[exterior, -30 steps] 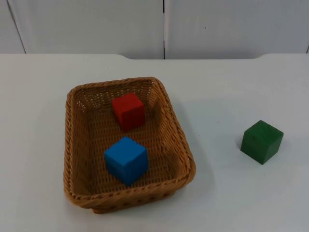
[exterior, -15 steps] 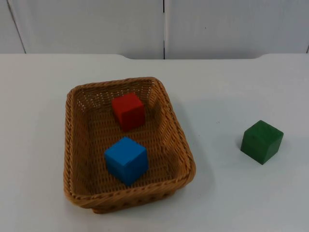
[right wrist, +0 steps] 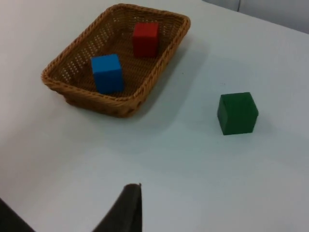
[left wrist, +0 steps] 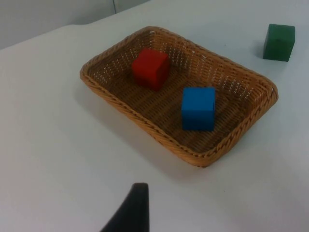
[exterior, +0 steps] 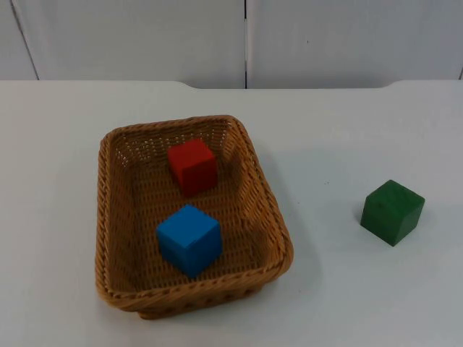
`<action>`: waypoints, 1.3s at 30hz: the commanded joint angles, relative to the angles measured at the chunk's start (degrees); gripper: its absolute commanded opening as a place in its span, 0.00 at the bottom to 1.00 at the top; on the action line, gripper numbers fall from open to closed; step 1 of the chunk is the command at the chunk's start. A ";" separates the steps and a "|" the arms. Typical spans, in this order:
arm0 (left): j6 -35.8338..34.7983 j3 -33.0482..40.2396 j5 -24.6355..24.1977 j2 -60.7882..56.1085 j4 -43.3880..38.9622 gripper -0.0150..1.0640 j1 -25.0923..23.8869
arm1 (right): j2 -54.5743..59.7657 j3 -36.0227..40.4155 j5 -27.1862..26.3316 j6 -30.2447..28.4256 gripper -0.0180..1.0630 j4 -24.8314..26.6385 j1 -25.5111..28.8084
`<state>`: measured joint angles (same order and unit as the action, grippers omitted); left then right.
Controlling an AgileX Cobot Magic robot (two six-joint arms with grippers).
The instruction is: Pick up one cube with each hand and place exactly two cubes into the same basket, leaving the remaining cube outside.
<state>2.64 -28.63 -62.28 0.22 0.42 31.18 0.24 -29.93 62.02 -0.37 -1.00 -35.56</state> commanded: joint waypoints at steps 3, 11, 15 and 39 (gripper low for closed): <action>-0.32 0.29 0.62 -0.22 0.37 0.99 0.13 | -0.24 0.42 -0.25 -0.06 0.99 -0.15 4.62; -0.32 0.29 0.62 -0.22 0.37 0.99 0.13 | -0.24 0.42 -0.35 -0.06 0.99 -0.15 16.46; -0.32 0.29 0.62 -0.22 0.37 0.99 0.13 | -0.24 0.42 -0.35 -0.06 0.99 -0.15 22.18; -0.32 0.29 0.62 -0.22 0.37 0.99 0.13 | -0.24 0.42 -0.35 -0.06 0.99 0.01 33.12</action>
<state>2.64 -28.63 -62.28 0.22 0.42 31.18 0.24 -29.93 62.02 0.00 -1.00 -2.82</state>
